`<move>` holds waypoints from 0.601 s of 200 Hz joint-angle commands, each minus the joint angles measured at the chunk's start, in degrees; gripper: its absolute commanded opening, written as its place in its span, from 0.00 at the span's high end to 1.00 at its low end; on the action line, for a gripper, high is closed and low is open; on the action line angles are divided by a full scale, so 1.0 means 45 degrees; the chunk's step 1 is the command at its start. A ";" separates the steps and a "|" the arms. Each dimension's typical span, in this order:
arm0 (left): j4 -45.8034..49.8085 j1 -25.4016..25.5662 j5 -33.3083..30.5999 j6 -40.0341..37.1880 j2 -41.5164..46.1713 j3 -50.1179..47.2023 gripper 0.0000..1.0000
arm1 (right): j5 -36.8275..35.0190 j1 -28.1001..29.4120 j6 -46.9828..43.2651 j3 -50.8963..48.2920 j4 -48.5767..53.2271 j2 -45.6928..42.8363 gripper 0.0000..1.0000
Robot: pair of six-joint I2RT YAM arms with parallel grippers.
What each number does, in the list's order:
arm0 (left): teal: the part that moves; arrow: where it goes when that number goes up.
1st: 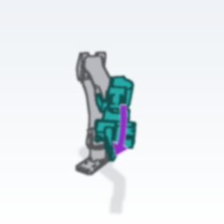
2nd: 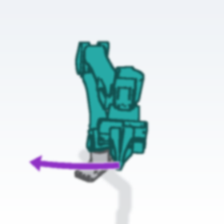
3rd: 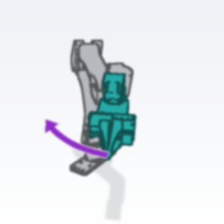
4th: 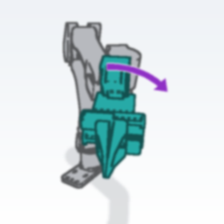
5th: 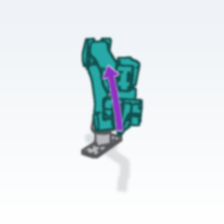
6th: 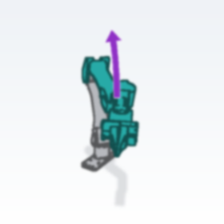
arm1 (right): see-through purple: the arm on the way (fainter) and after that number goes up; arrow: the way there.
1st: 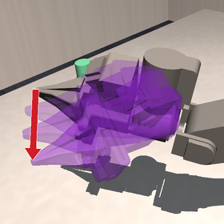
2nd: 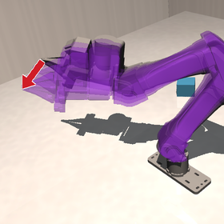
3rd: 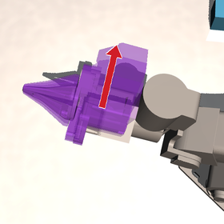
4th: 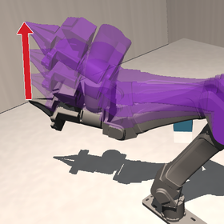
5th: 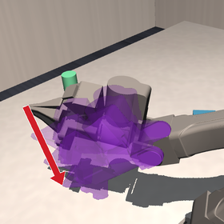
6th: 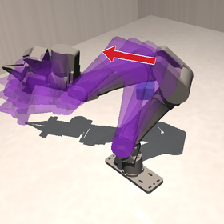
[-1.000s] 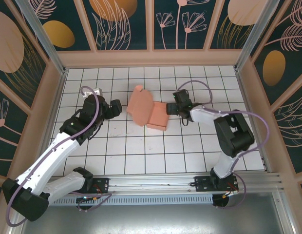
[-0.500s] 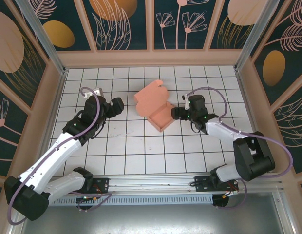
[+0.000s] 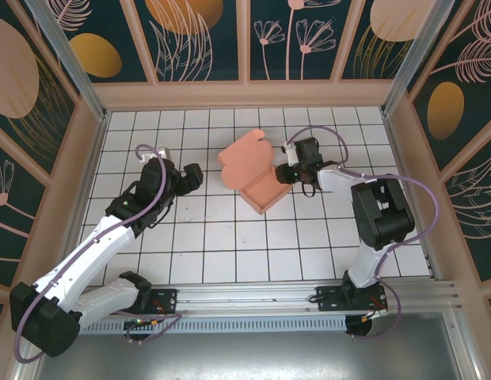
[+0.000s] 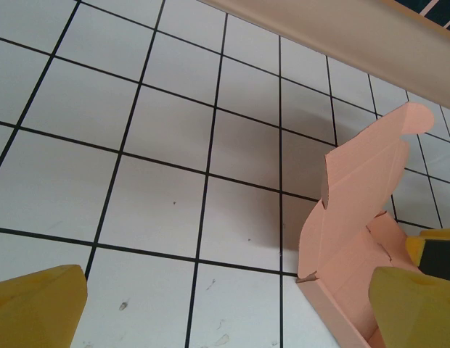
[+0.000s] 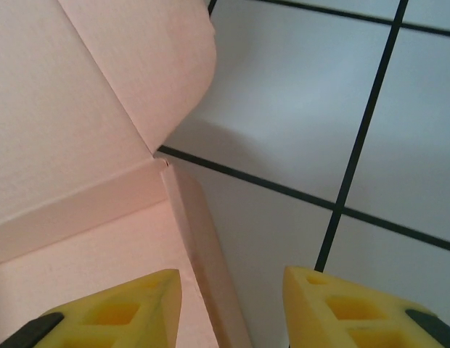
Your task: Fold the paper box
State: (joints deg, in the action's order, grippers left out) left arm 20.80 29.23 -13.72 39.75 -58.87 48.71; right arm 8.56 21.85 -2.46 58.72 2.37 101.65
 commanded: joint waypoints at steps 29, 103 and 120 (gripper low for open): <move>-0.0235 -0.0051 0.0220 -0.0266 -0.0340 -0.0055 0.01 | -0.1537 0.0942 0.2420 -0.0951 -0.0044 -0.0781 0.61; -0.2667 -0.0066 0.0955 -0.2075 -0.1613 0.0340 0.01 | -0.1479 0.1416 0.3951 -0.2272 -0.0600 -0.2969 0.43; -0.3114 -0.0170 0.1320 -0.3254 -0.2428 0.1002 0.01 | -0.0693 0.1103 0.3152 -0.2219 -0.0759 -0.3309 0.33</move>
State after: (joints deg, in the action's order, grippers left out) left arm 13.52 29.23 -10.57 33.85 -65.87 49.08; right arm 2.52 28.58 14.39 48.95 1.56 90.00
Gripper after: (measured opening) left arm 0.988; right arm 0.616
